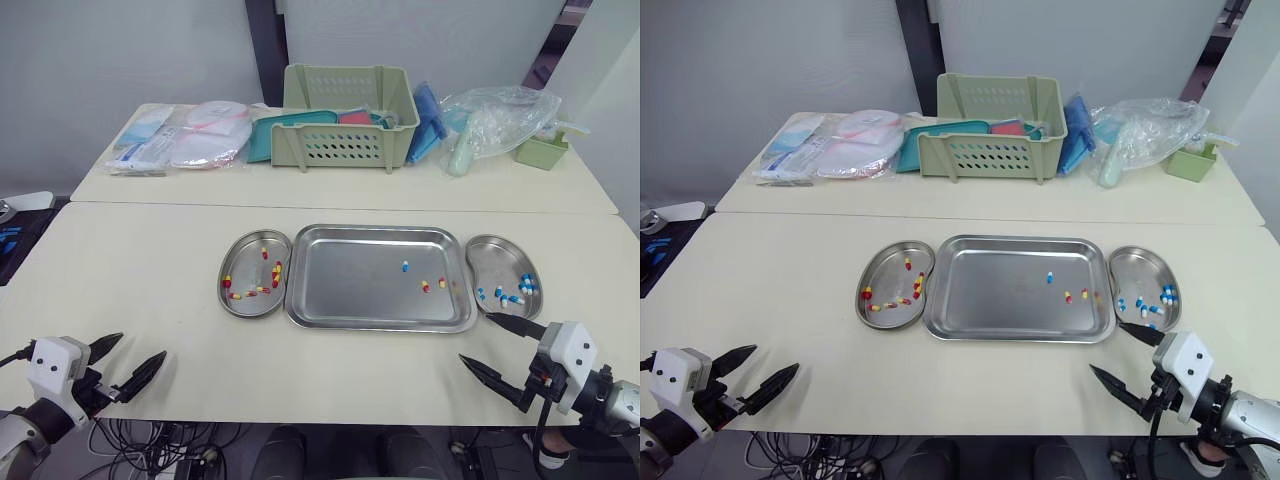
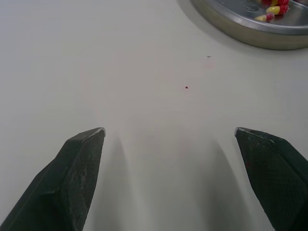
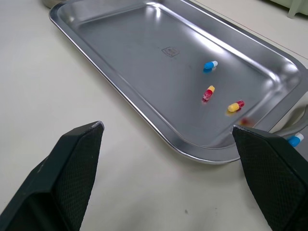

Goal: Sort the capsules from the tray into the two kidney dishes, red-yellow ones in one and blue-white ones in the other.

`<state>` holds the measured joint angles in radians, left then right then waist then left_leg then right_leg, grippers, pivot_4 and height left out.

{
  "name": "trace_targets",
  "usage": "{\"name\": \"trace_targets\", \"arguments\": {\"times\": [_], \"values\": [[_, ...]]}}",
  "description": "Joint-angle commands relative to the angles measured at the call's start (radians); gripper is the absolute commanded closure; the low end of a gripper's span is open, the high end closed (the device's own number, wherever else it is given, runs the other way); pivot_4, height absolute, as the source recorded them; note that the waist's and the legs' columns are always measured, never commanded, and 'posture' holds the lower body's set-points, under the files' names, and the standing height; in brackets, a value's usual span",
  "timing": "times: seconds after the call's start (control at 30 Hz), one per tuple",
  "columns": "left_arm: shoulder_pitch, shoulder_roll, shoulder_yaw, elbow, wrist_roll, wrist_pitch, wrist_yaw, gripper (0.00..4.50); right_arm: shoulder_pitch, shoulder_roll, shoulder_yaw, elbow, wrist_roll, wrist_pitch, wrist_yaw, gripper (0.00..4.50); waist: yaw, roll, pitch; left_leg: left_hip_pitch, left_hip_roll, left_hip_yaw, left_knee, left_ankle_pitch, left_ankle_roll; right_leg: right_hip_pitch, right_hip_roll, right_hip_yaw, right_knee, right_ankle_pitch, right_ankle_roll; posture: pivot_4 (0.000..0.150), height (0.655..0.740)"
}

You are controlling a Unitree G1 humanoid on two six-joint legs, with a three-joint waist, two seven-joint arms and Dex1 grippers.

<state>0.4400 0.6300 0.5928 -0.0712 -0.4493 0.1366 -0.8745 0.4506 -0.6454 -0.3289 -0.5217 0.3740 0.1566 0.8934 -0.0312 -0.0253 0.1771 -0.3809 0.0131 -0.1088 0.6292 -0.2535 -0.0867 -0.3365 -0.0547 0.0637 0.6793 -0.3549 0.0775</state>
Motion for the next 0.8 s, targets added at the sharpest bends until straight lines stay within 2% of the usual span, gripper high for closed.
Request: {"name": "trace_targets", "arguments": {"times": [0.03, 0.33, 0.63, 0.8], "values": [[0.009, 0.009, 0.031, -0.034, -0.021, 0.008, 0.007, 0.02, 0.003, 0.004, 0.004, 0.009, -0.003, -0.043, 0.005, 0.00, 0.000, 0.000, 0.000, 0.000, 0.000, 0.000, 0.000, 0.000, 0.000, 0.000, 0.000, 0.000, 0.000, 0.000, 0.000, 0.150, 0.7390], [0.050, -0.017, -0.005, -0.085, -0.028, -0.016, -0.027, 0.02, 0.024, -0.003, -0.001, 0.061, -0.004, -0.107, 0.022, 0.00, 0.000, 0.000, 0.000, 0.000, 0.000, 0.000, 0.000, 0.000, 0.000, 0.000, 0.000, 0.000, 0.000, 0.000, 0.000, 0.150, 0.7390], [0.113, -0.081, -0.176, -0.337, -0.086, -0.025, -0.111, 0.02, 0.064, -0.016, -0.032, 0.083, -0.004, -0.136, 0.041, 0.00, 0.001, 0.000, 0.000, 0.000, 0.000, 0.000, 0.000, 0.000, 0.000, 0.000, 0.000, 0.001, 0.000, 0.000, 0.000, 0.150, 0.7390], [0.086, -0.111, -0.241, -0.362, -0.095, -0.077, -0.146, 0.02, 0.091, -0.025, -0.112, 0.130, 0.006, -0.158, 0.045, 0.00, 0.002, 0.000, -0.001, 0.000, 0.000, 0.001, 0.000, 0.000, 0.000, 0.000, 0.000, 0.001, 0.000, 0.000, 0.000, 0.150, 0.7390]]}}
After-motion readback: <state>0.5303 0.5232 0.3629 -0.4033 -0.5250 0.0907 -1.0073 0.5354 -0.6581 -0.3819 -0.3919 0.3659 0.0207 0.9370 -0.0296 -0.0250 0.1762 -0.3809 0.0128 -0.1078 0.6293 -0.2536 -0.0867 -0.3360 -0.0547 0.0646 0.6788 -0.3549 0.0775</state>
